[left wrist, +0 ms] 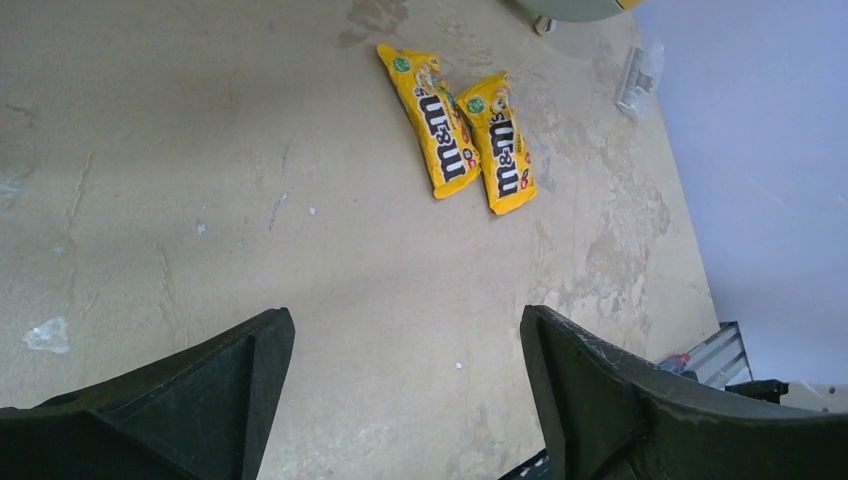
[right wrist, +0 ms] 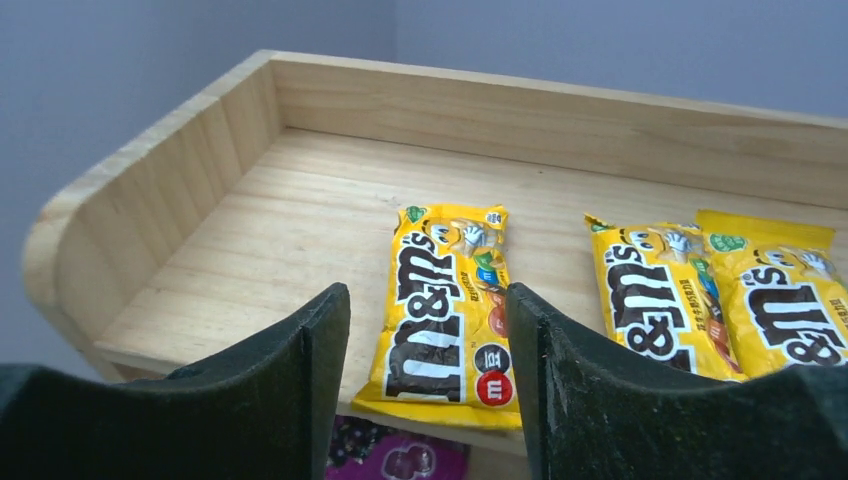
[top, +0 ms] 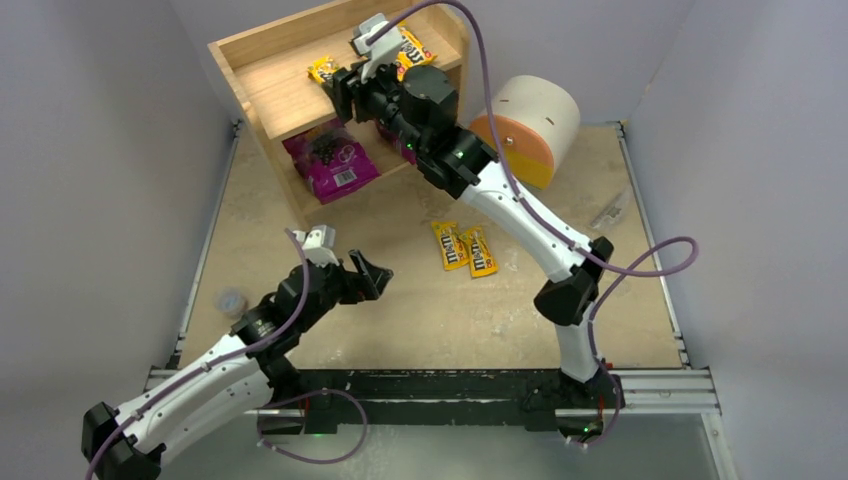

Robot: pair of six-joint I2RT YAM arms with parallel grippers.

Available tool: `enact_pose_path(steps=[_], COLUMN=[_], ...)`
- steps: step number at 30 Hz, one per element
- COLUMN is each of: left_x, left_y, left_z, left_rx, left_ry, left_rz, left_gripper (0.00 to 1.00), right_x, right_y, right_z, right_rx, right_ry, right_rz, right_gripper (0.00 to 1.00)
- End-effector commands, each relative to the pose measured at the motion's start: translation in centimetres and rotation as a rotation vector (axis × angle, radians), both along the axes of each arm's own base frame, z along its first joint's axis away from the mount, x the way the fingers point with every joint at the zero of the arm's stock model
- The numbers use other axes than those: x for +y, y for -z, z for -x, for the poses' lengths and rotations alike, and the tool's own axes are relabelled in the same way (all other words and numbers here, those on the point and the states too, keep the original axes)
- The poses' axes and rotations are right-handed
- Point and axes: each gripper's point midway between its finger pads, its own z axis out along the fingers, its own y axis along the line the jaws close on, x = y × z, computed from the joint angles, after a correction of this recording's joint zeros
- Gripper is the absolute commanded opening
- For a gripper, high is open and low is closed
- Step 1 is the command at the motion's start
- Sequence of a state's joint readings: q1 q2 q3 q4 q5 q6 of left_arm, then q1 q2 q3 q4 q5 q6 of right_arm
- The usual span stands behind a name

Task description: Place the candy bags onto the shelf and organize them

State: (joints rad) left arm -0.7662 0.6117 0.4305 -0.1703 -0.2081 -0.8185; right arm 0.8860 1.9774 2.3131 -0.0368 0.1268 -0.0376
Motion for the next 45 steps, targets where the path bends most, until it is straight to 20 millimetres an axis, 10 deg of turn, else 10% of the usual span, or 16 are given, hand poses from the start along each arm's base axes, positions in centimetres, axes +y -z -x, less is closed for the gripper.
enact_pose_path(steps=[1,13,45], left_x=[-0.5,-0.5,-0.1], left_y=[0.1,0.8,1.5], left_z=[0.0,0.1,0.1], left_rx=[-0.005,0.011,0.040], left_ry=[0.013,0.009,-0.007], left_rz=[0.034,0.037,0.004], left_gripper=[0.88,0.88,0.87], right_x=[-0.7,-1.5,-1.5], right_y=[-3.6,-3.0,1.3], right_z=[-0.2,-1.8,-3.9], right_rx=[-0.120,-0.142,-0.129], right_ry=[0.064,0.180,0.278], right_rz=[-0.043,-0.019,0.158], right_gripper=[0.60,0.47,0.49])
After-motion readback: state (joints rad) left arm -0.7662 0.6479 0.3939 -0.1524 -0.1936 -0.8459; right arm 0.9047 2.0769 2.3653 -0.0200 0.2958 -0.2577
